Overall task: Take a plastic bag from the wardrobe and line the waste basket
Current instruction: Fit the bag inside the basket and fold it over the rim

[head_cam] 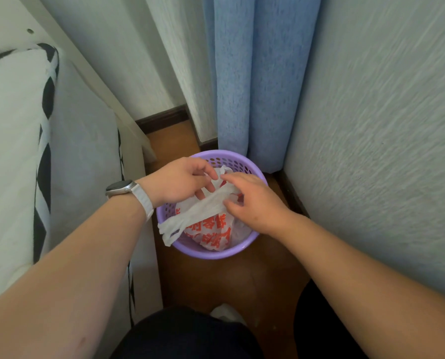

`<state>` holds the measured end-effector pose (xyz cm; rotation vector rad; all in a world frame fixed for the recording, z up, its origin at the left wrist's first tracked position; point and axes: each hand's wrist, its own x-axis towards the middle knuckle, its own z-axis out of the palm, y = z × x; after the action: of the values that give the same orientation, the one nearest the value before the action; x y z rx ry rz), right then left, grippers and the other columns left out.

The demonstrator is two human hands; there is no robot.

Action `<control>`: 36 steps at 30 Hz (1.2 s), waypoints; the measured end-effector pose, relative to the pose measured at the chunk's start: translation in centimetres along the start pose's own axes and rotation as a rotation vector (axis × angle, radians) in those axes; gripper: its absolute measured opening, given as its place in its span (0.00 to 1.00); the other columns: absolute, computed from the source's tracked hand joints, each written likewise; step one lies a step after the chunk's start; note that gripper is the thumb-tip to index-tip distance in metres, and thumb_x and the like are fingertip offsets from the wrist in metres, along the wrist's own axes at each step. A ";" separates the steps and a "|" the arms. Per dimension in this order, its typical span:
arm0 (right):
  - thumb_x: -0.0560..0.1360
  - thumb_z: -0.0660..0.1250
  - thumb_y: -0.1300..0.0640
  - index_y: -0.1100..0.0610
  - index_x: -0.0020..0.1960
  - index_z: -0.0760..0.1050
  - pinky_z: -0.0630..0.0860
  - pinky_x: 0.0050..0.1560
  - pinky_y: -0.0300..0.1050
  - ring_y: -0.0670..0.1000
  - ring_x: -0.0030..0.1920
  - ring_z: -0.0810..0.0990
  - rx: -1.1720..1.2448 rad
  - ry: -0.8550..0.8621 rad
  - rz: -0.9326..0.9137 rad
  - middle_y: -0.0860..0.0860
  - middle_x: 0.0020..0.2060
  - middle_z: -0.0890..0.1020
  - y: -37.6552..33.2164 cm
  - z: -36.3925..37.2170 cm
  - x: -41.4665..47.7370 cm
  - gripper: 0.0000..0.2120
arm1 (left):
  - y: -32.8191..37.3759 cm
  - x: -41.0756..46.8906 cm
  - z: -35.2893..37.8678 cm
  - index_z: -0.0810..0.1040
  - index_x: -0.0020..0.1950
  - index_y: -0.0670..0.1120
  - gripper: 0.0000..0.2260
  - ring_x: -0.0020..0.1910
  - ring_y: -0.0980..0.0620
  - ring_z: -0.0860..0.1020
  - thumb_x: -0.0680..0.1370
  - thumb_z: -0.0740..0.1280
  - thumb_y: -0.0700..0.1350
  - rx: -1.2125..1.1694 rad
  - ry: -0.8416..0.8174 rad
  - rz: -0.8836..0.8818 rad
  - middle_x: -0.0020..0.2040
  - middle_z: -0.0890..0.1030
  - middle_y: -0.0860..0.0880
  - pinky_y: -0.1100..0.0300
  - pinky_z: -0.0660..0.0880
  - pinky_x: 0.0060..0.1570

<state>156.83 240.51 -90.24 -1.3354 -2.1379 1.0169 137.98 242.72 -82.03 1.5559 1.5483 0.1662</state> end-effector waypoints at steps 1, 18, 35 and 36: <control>0.75 0.68 0.53 0.50 0.71 0.69 0.68 0.68 0.52 0.52 0.67 0.70 -0.022 -0.025 -0.014 0.50 0.67 0.75 -0.4 0.3 0.0 0.25 | -0.2 0.0 0.3 0.78 0.52 0.44 0.07 0.35 0.54 0.80 0.81 0.61 0.38 -0.019 -0.039 -0.027 0.45 0.84 0.46 0.70 0.73 0.32; 0.67 0.67 0.56 0.51 0.43 0.80 0.76 0.47 0.48 0.52 0.45 0.77 -0.171 -0.155 0.027 0.46 0.39 0.80 1.2 -3.0 -2.3 0.05 | -4.4 1.2 0.5 0.77 0.57 0.52 0.10 0.50 0.43 0.79 0.77 0.64 0.46 0.530 0.315 -0.132 0.54 0.82 0.45 0.55 0.76 0.47; 0.73 0.62 0.61 0.45 0.55 0.79 0.77 0.54 0.50 0.52 0.52 0.78 -0.333 -0.246 0.291 0.49 0.53 0.81 4.2 -6.3 -7.4 0.17 | -2.9 -0.8 0.6 0.76 0.60 0.46 0.19 0.57 0.39 0.73 0.68 0.67 0.40 0.810 0.624 0.279 0.59 0.75 0.43 0.45 0.70 0.53; 0.73 0.62 0.61 0.46 0.55 0.80 0.77 0.52 0.49 0.52 0.52 0.78 -0.329 -0.214 0.289 0.50 0.52 0.81 4.1 -6.3 -7.2 0.16 | -2.6 -1.0 0.9 0.78 0.57 0.45 0.17 0.55 0.39 0.73 0.68 0.67 0.39 0.835 0.652 0.365 0.57 0.76 0.43 0.46 0.71 0.52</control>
<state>166.76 237.46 -89.13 -1.8055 -2.3976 0.9807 136.48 240.94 -83.75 2.6372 1.9387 0.2706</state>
